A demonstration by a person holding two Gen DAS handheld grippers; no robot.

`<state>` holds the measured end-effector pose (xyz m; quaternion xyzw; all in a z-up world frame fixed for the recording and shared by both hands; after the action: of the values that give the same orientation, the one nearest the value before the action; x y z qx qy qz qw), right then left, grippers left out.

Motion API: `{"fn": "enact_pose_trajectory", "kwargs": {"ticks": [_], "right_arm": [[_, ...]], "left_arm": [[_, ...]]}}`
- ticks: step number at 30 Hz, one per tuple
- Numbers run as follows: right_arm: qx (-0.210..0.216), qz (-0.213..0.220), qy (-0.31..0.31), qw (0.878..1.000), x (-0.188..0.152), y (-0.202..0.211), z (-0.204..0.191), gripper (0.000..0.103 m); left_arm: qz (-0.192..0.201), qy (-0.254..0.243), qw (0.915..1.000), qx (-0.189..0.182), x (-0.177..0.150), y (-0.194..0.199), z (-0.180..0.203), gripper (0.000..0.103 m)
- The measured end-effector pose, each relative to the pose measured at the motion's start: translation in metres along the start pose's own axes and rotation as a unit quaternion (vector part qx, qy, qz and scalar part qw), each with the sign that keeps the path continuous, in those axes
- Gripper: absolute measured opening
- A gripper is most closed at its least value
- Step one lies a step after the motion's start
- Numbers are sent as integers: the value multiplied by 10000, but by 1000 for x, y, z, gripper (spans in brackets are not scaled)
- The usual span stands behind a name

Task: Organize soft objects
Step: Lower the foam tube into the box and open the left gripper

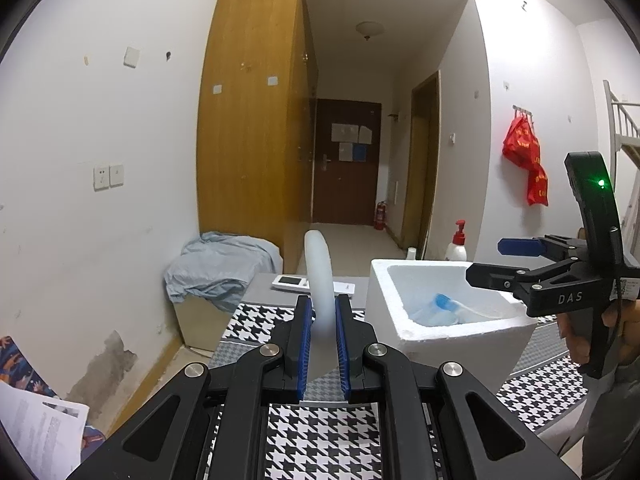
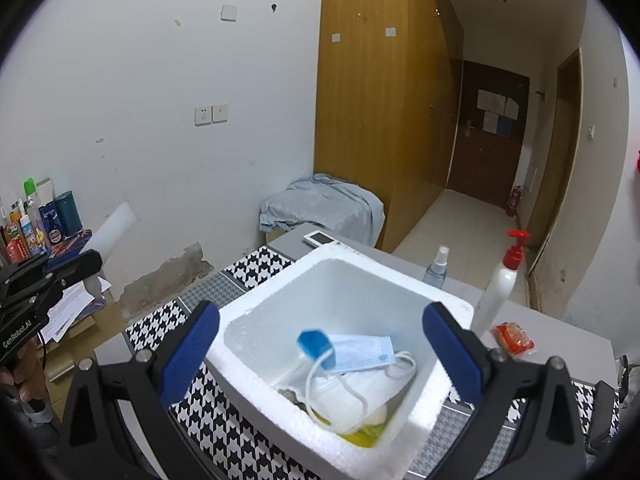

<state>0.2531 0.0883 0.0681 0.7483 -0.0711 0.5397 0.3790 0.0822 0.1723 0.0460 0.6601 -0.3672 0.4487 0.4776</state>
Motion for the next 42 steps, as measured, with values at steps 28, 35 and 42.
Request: {"fn": "enact_pose_trajectory", "kwargs": {"ticks": [28, 35, 42], "right_arm": [[-516, 589, -405, 9961, -22, 67, 42, 103], [-701, 617, -498, 9944, -32, 79, 51, 103], [-928, 627, -689, 9913, -45, 92, 62, 103]], "left_arm": [[241, -539, 9944, -875, 38, -26, 53, 13], [195, -565, 9917, -1138, 44, -46, 65, 13], [141, -604, 9877, -1436, 49, -66, 80, 13]]}}
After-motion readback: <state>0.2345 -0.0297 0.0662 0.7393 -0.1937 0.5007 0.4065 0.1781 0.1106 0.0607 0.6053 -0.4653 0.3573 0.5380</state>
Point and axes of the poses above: each gripper's, at about its wrist camera, not at the fingertips, and y roughly against the way its jaws point, z to its right, x to its top, the point moved 2 cm from there along -y, roughly the way its jaws point, and after that the axes turned 11 degrees about -y, right-handed, at the moved point
